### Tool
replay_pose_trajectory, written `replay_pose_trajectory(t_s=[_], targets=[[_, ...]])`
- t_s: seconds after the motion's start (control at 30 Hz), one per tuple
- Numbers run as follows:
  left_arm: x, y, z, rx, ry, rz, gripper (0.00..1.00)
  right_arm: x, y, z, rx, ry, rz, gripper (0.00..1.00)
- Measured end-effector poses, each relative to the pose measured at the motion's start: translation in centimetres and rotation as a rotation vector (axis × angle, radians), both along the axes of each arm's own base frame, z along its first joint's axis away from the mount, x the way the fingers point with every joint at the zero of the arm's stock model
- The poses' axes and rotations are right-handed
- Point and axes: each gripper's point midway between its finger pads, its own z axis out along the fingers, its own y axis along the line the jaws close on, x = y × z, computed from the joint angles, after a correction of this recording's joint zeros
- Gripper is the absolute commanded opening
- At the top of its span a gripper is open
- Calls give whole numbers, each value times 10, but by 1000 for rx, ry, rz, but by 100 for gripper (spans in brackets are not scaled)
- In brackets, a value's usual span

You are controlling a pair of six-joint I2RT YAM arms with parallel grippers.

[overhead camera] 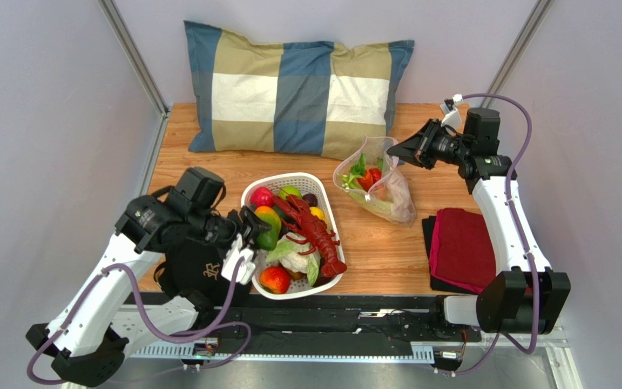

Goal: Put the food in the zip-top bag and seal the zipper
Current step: Pick up the fake fruit from the bin, then place the fake fruit in the zipper food storage bag.

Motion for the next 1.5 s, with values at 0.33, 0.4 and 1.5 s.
replay_pose_trajectory(t_s=[0.33,0.4,1.5], targets=[[57,-101,138,-394,287,114,0,-4,0,-5,-16,6,19,0],[68,-121,142,-433,359,123,0,-5,0,-4,-19,4,22,0],[144,-224,55,-491,1128,486,99,-16,13,30,54,-67,113,0]])
